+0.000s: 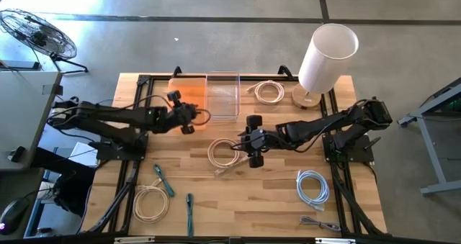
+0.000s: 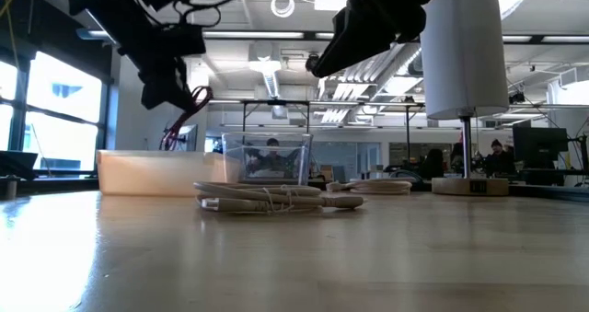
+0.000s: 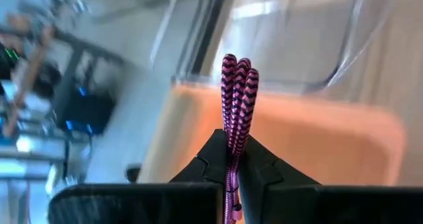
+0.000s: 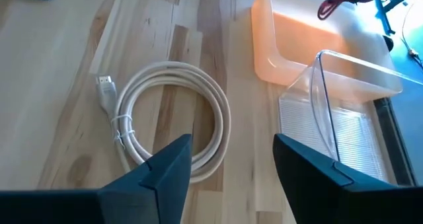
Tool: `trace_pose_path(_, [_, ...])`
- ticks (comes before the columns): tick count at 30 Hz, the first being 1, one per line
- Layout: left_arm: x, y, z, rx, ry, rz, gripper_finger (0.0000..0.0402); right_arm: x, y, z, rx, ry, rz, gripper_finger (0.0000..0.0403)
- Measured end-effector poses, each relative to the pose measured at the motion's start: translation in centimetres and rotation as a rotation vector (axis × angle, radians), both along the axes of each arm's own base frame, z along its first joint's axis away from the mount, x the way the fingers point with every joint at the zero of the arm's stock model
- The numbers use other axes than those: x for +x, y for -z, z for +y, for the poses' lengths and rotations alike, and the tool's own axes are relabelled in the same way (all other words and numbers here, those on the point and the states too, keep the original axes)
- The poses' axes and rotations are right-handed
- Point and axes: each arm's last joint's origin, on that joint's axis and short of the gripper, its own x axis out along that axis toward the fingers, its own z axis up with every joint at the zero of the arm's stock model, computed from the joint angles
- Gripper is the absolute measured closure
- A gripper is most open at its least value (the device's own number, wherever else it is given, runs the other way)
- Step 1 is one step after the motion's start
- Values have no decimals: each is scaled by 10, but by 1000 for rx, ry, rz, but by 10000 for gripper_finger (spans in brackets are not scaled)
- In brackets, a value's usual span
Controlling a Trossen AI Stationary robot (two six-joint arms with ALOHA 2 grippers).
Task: Pick & Place USB Port
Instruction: Put the pink and black charger cable into the orange bin, then put the middle brown HDMI cable into the transparent bin
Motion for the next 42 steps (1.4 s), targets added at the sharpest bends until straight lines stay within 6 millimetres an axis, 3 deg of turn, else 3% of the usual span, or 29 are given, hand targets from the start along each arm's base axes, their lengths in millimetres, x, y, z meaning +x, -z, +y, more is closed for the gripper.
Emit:
trace_pose_path(5, [-7,6,18,-95,-37,49,341,-2,2,0,7,-21,29,198])
trace_pose_path(10, [-9,7,22,-165,-24,28,278,-3,4,1,32,-54,56,198])
trace_pose_path(14, [-8,7,22,-178,-10,21,253,-4,5,3,80,-106,75,198])
trace_pose_path(19, [-10,1,19,-230,54,-22,250,0,15,7,234,-249,130,198])
trace_pose_path(26, [-18,-14,7,-231,174,-78,249,18,42,8,183,-253,137,198])
trace_pose_path(34, [-32,-27,-16,-243,308,-107,248,41,48,8,69,-196,206,198])
trace_pose_path(42, [-49,-33,-35,-254,418,-89,248,69,68,13,72,-195,382,198])
